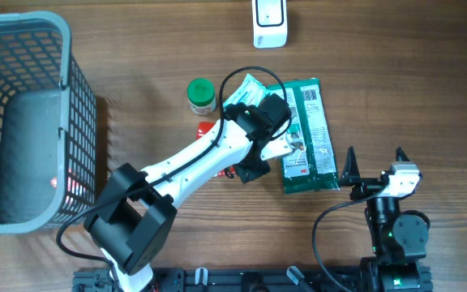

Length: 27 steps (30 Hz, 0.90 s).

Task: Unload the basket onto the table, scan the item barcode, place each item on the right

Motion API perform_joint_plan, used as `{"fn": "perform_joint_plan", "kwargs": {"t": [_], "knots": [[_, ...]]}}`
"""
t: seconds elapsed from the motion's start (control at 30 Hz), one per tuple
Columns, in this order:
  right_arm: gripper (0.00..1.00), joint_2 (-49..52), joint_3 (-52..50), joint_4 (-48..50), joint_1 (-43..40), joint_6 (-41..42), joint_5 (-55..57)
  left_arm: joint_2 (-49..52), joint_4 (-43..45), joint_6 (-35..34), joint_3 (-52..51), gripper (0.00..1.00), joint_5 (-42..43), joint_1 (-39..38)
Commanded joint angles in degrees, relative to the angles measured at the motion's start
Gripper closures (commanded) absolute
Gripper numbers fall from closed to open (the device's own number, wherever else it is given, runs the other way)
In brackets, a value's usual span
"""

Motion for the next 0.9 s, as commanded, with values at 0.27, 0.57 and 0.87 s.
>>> {"fn": "perform_joint_plan", "kwargs": {"t": [0.27, 0.57, 0.87], "knots": [[0.00, -0.1, 0.0, 0.3, 0.3, 0.7, 0.9, -2.0, 2.1, -2.2, 0.1, 0.44, -4.9, -0.2], [0.00, -0.1, 0.0, 0.3, 0.3, 0.7, 0.9, -26.6, 5.2, -16.5, 9.7, 0.31, -32.9, 6.7], [0.00, -0.1, 0.0, 0.3, 0.3, 0.7, 0.9, -50.9, 9.9, -39.7, 10.3, 0.23, -43.4, 38.6]]}}
